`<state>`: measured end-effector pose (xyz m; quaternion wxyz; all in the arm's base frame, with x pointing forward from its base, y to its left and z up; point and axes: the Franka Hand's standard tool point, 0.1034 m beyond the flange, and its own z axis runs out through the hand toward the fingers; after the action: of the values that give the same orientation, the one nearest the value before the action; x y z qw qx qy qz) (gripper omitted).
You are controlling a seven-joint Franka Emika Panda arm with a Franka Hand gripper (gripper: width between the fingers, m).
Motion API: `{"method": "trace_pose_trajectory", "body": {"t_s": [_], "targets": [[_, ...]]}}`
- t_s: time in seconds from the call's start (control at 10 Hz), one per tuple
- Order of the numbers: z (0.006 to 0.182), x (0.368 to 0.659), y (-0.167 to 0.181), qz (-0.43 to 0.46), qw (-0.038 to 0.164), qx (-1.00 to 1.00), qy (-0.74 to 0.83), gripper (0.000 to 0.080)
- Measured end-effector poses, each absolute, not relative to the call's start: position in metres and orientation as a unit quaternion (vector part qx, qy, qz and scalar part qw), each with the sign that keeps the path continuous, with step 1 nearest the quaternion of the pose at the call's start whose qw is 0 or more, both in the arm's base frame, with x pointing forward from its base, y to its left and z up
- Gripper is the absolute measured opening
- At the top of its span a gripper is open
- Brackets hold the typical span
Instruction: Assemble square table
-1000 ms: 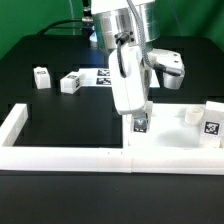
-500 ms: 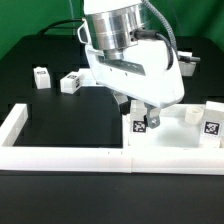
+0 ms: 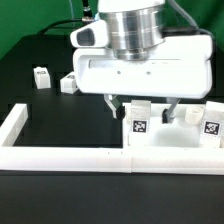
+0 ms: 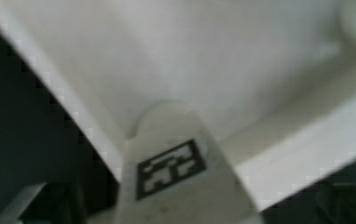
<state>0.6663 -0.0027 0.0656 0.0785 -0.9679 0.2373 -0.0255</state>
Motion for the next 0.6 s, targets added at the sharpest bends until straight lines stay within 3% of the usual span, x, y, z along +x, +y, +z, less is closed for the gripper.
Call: {"method": "trace_pose_trajectory", "body": {"t_s": [0.1,0.2,0.3,0.5,0.6], "targets": [[0.0653,0.6661,-0.0057,-0.023,0.081,-0.959,0.269,0.0648],[0.0652,0.6661,-0.0059,-0.023,0.080,-0.960,0.267,0.0522],[0.0651,0.6660,-0.0054,-0.022,0.081,-0.956,0.282,0.0522],[0.0643,0.6648,-0.0080,-0.017,0.081,-0.938,0.337,0.0292],[0.0645,0.6652,-0.0079,-0.014,0.081,-0.923,0.375,0.0292]]}}
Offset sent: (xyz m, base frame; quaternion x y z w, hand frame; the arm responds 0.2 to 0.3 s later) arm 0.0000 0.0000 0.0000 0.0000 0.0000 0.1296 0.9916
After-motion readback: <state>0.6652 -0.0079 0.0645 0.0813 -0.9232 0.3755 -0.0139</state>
